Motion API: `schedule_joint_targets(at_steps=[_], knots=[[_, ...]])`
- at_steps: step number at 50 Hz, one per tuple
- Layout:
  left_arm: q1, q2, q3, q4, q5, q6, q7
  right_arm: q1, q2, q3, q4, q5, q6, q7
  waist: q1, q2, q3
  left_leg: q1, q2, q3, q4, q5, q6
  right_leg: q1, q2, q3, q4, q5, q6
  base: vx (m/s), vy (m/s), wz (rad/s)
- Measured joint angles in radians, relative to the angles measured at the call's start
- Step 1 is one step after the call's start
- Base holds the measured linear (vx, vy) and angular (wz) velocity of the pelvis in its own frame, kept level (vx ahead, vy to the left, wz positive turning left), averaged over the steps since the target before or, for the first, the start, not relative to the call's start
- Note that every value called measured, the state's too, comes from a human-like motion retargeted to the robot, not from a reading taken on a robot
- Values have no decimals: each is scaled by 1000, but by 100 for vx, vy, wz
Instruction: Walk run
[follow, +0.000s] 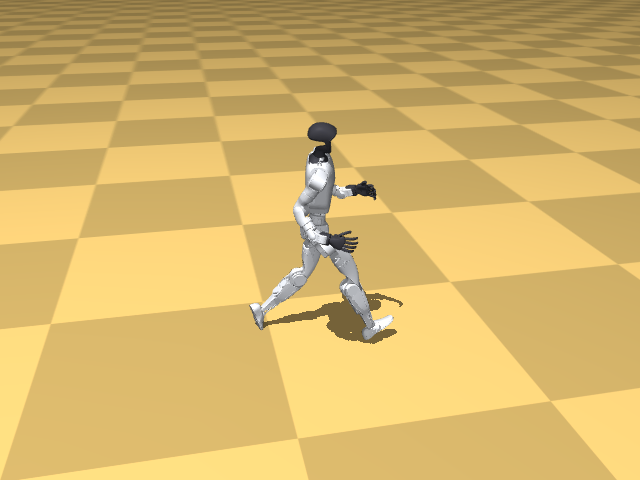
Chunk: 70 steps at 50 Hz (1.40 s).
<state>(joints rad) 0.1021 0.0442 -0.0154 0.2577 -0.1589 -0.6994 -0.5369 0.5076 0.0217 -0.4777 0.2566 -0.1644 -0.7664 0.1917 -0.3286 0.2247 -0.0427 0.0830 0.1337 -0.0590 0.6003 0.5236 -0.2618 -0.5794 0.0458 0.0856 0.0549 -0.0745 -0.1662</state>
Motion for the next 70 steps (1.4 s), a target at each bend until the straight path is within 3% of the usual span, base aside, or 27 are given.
schedule_joint_targets(at_steps=[2,4,5,8,11,14,15,17,20,21,23,25,27,30,32,35,40,43,45,47,48,50,53,55,58,65,70], knots=[[21,6,-17,20,32,-15,-9,-96,-27,-5,-96,1,38,-7,-70,-5,53,32,-43,-36,104,0,3,39,-83,-80,27,29,-48,236,-70,58],[54,27,1,68,71,-42,-38,-191,-63,26,-176,23,68,-21,-95,-79,48,17,-105,59,252,-35,75,46,-145,-47,213,227,-52,246,-75,0],[85,39,21,104,97,-60,-65,-230,-82,53,-208,43,77,-30,-60,-97,20,-27,-100,193,363,-87,163,19,-138,7,357,229,-96,258,-87,-135],[232,22,76,360,219,-123,-181,-316,-71,30,-177,204,39,-57,117,-53,-109,-309,-115,91,668,-334,246,62,-27,4,570,20,-96,294,-96,-134],[282,-49,98,435,93,-75,-228,-396,-52,156,-203,414,73,-42,278,-126,-151,-557,-158,182,515,-466,367,194,31,90,510,16,-96,196,-48,-191],[330,-56,164,386,28,-68,-210,-374,-59,199,-244,555,110,33,367,-163,-128,-682,-166,160,166,-559,411,412,89,-3,324,251,-88,205,-83,-107],[347,-48,182,357,29,-79,-184,-360,-65,217,-246,571,116,49,424,-187,-119,-698,-159,169,32,-593,407,505,96,-54,244,378,-76,203,-85,-183],[370,-33,205,303,41,-92,-119,-326,-82,240,-236,556,130,94,506,-225,-103,-695,-202,195,-249,-638,438,626,98,-16,196,561,100,219,-55,-172],[379,-33,228,217,63,-82,-17,-275,-103,272,-220,463,162,216,546,-293,-44,-624,-247,271,-536,-702,318,721,30,-54,362,598,334,197,-38,-66],[369,-33,229,189,64,-75,4,-264,-108,285,-213,410,170,248,537,-290,-34,-611,-237,302,-546,-714,327,733,57,-48,430,598,361,183,-32,17],[342,-30,219,119,63,-54,45,-256,-120,309,-190,307,173,296,519,-233,-31,-600,-181,255,-503,-709,373,759,160,-56,497,598,343,211,-39,3],[302,-12,195,35,46,-36,88,-257,-137,350,-157,242,162,333,511,-179,-52,-663,-65,204,-290,-468,524,730,240,-165,558,581,201,208,-60,-17],[291,-25,120,12,27,-58,119,-158,-143,344,-92,195,133,394,470,-197,-110,-681,-336,-184,-52,-731,524,607,208,-231,823,419,152,253,28,67],[71,-88,224,118,-76,-70,44,-106,-108,370,55,214,173,461,436,-204,-111,-644,-189,112,122,-844,507,368,109,-129,1113,170,84,193,8,14],[25,-117,97,104,-143,-51,61,-76,-82,382,96,310,222,497,406,-182,-143,-512,-207,59,52,-888,479,281,136,-92,978,113,83,147,-23,107],[5,-99,17,43,-213,-34,82,-21,-61,306,107,402,258,533,335,-167,-132,-374,-226,15,-42,-803,435,170,70,-44,740,69,84,133,-27,144],[20,-49,-53,-26,-176,-21,89,41,-33,171,103,300,186,414,235,-172,-133,-121,-210,52,-256,-447,355,147,-78,49,183,52,113,143,-34,110],[36,-7,-109,-57,-165,-14,89,60,-6,127,83,213,148,313,213,-159,-125,-5,-135,87,-265,-314,291,180,-130,88,32,-10,137,148,-55,113],[29,31,-155,-73,-162,-11,85,65,2,116,62,164,137,258,168,-188,-100,35,-123,54,-150,-281,223,200,-181,67,62,92,220,119,-57,190],[15,83,-165,-80,-149,-20,65,66,-2,164,45,146,137,234,151,-200,-108,-9,-81,49,55,-258,163,182,-161,-25,195,114,101,118,-84,107],[32,98,-149,-71,-128,-34,30,80,-8,210,45,154,135,234,156,-188,-112,-29,-51,55,173,-243,162,190,-62,16,292,77,41,152,-110,92],[55,84,-95,6,-59,-81,-115,21,1,228,94,229,156,254,141,-143,-117,-153,4,-117,416,-291,134,182,-107,-164,413,13,59,121,-80,164],[128,-67,6,169,6,-31,-151,-151,-1,215,185,347,288,428,188,-173,-146,-288,-73,-15,488,-447,242,231,-57,-102,399,-28,21,74,-29,-22],[182,-156,7,221,-68,40,-155,-234,-6,273,178,444,311,437,232,-179,-139,-358,-106,72,441,-524,304,278,-53,-79,354,-6,22,71,-5,-61],[258,-209,33,259,-143,116,-155,-318,-29,297,147,546,295,418,304,-201,-144,-443,-177,127,239,-609,325,376,-73,-132,205,85,37,61,-5,11],[314,-103,94,193,-17,69,-27,-451,-111,391,49,554,318,501,398,-222,-124,-506,-249,292,-328,-699,397,573,5,-270,10,83,27,59,-21,64],[248,-50,125,157,49,58,14,-515,-172,412,41,544,302,553,464,-232,-121,-457,-199,743,-524,-699,386,656,84,-345,12,-25,-25,65,-20,70]])
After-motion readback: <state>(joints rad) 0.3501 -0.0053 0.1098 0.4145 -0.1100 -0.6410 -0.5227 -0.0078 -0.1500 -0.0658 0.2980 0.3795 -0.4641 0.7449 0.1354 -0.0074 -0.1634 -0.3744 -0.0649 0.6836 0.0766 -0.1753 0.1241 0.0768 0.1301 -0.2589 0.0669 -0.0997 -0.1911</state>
